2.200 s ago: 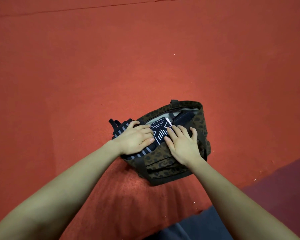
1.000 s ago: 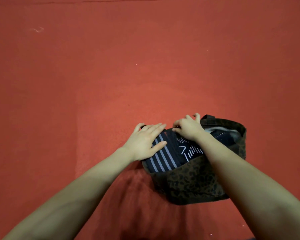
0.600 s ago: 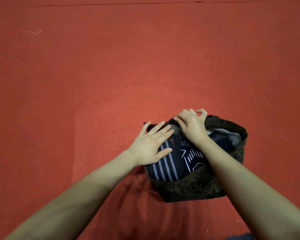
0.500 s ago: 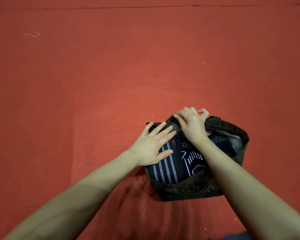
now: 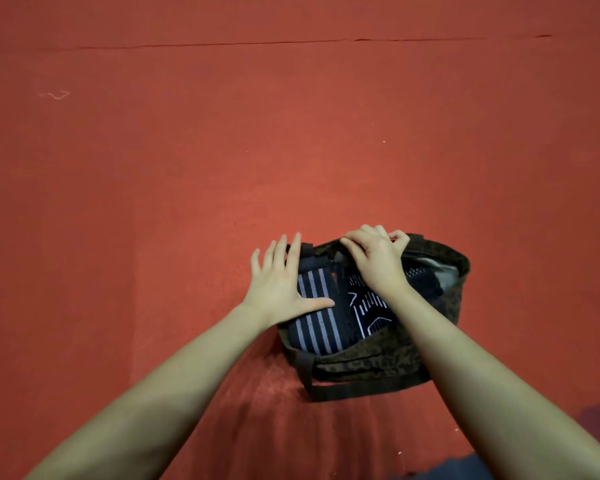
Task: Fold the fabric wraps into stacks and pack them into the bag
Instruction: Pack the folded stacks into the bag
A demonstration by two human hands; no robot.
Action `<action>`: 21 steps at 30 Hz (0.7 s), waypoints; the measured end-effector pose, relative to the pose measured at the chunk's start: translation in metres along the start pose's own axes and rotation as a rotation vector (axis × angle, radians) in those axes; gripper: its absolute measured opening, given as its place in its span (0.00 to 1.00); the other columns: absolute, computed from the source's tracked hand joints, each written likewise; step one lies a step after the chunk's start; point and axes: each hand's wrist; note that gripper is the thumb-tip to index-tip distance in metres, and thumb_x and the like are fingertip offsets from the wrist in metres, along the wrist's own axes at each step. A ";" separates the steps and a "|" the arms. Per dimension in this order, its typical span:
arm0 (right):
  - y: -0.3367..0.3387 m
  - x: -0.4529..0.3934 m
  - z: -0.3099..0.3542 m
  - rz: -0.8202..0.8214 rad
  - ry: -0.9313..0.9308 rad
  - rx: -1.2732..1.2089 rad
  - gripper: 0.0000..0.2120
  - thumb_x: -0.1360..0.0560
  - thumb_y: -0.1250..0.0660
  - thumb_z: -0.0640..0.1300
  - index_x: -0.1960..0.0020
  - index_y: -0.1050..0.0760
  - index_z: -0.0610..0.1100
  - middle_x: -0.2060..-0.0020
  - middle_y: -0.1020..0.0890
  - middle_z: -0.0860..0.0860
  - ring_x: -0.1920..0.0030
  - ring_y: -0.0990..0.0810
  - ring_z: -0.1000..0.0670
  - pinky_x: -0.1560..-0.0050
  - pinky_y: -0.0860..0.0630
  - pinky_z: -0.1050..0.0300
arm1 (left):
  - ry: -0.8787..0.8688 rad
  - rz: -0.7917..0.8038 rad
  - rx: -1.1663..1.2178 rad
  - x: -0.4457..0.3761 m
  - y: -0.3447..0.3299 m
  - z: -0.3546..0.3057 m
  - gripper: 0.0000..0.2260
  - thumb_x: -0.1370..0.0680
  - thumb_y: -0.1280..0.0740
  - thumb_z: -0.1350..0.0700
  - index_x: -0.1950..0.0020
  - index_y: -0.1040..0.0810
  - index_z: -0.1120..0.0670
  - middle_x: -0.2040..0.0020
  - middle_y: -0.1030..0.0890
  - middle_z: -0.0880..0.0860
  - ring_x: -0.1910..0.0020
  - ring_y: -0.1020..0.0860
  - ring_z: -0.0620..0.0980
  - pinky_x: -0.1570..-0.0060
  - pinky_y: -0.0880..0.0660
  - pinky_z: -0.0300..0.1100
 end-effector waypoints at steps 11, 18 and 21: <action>0.000 -0.010 0.006 0.328 0.131 0.229 0.15 0.19 0.44 0.55 0.37 0.25 0.56 0.52 0.29 0.57 0.44 0.32 0.51 0.42 0.51 0.51 | -0.209 -0.224 0.006 0.010 -0.014 0.010 0.41 0.30 0.46 0.27 0.31 0.29 0.57 0.39 0.23 0.56 0.40 0.25 0.56 0.39 0.35 0.56; -0.016 -0.019 0.018 0.242 0.144 0.094 0.12 0.19 0.41 0.50 0.48 0.19 0.50 0.54 0.19 0.56 0.49 0.29 0.52 0.43 0.50 0.52 | -0.190 -0.161 -0.091 0.020 -0.017 0.018 0.38 0.27 0.49 0.29 0.28 0.31 0.54 0.32 0.28 0.60 0.33 0.30 0.64 0.38 0.34 0.61; -0.017 -0.018 0.016 0.076 0.164 0.053 0.10 0.21 0.38 0.48 0.54 0.19 0.49 0.63 0.21 0.55 0.55 0.27 0.50 0.50 0.52 0.56 | -0.181 -0.079 -0.134 0.016 -0.010 0.008 0.40 0.29 0.53 0.27 0.24 0.38 0.48 0.24 0.43 0.62 0.26 0.46 0.66 0.31 0.48 0.64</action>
Point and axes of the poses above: each hand's wrist, its own x-axis away from the middle knuckle, its own y-axis out of the back of the hand, z = x × y
